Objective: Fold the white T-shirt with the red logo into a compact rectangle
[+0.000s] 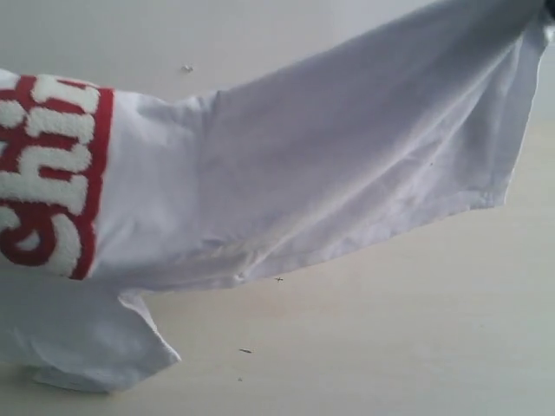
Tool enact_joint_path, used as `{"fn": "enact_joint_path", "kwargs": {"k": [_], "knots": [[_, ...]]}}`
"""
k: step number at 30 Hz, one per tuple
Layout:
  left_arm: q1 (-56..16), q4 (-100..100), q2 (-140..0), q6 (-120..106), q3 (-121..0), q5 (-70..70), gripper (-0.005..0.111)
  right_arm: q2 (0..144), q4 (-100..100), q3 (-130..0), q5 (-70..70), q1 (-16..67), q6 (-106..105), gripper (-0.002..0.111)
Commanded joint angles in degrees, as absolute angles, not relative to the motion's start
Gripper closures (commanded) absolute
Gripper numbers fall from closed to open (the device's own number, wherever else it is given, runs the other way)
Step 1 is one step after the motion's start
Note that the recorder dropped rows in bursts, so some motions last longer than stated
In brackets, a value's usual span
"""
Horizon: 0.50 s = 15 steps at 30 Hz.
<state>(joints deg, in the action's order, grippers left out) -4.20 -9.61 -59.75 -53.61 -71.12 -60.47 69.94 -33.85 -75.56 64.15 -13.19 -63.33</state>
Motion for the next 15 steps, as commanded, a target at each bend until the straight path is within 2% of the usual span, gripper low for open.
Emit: {"fn": "enact_joint_path", "kwargs": {"k": [1,7,11,15], "knots": [[-3.9,-8.5,-69.2,-58.1,-71.4,-64.6,0.107,79.1,-25.1,-75.1,67.9,-13.3,-57.0,0.108],[-3.9,-9.8,-84.5,-64.6,-71.4,-59.6,0.107,93.9,-23.1,-77.5,64.4,-13.3,-57.7,0.108],[-3.9,-10.2,-93.3,-64.3,-71.4,-43.6,0.107,102.6,-21.5,-81.1,59.4,-13.3,-59.7,0.108],[-3.9,-10.2,-100.0,-64.3,-71.4,-25.9,0.107,109.1,-20.9,-82.6,43.4,-13.3,-60.4,0.108]]}}
